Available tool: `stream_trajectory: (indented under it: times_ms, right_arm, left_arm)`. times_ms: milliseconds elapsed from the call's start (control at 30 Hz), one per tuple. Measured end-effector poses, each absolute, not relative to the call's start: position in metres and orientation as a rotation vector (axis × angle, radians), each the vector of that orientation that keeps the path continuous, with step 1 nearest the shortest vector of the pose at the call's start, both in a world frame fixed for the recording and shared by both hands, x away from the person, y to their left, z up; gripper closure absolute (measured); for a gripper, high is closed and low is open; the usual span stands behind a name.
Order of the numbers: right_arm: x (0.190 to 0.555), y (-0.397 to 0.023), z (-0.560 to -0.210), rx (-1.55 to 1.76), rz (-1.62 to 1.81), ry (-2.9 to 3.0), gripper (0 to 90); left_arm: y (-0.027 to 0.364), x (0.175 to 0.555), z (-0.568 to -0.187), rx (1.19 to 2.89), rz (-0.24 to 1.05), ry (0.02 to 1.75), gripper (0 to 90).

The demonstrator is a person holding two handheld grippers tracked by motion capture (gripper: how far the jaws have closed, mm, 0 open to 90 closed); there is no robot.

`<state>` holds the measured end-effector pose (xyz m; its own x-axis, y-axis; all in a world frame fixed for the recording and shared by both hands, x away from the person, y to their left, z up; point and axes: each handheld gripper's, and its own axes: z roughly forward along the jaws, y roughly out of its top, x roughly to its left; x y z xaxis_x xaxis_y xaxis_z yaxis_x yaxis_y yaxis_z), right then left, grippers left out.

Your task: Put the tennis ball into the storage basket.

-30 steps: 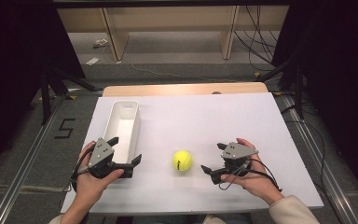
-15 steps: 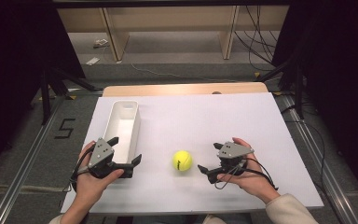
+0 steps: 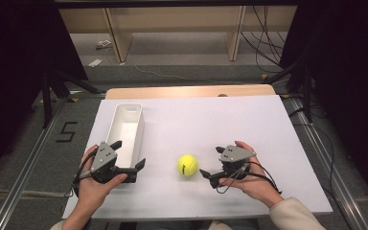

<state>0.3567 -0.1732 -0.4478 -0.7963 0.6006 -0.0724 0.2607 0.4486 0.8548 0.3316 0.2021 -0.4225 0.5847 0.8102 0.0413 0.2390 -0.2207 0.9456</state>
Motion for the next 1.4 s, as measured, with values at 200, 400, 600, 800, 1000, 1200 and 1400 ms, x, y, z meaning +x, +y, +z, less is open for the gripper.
stream_trajectory:
  times_ms: [200, 400, 600, 800, 1000, 1200, 1400]
  right_arm:
    - [0.358, -0.169, -0.449, 0.725, 1.286, 2.347, 6.8]
    - [0.358, -0.162, -0.451, 0.719, 1.286, 2.363, 6.9]
    - [0.360, -0.158, -0.452, 0.719, 1.282, 2.369, 6.9]
    - [0.363, -0.153, -0.453, 0.718, 1.275, 2.377, 6.9]
    - [0.365, -0.147, -0.455, 0.717, 1.280, 2.386, 6.8]
    - [0.367, -0.141, -0.456, 0.707, 1.274, 2.398, 6.9]
    - [0.369, -0.135, -0.458, 0.703, 1.272, 2.407, 6.9]
  left_arm:
    - [0.202, 0.332, -0.423, 1.756, 0.674, 0.866, 0.0]
    - [0.202, 0.331, -0.422, 1.754, 0.673, 0.866, 0.0]
    - [0.202, 0.331, -0.422, 1.754, 0.674, 0.866, 0.0]
    - [0.202, 0.331, -0.422, 1.754, 0.673, 0.866, 0.0]
    - [0.202, 0.331, -0.422, 1.754, 0.672, 0.866, 0.0]
    - [0.202, 0.331, -0.422, 1.755, 0.672, 0.865, 0.0]
    - [0.202, 0.331, -0.422, 1.751, 0.671, 0.869, 0.0]
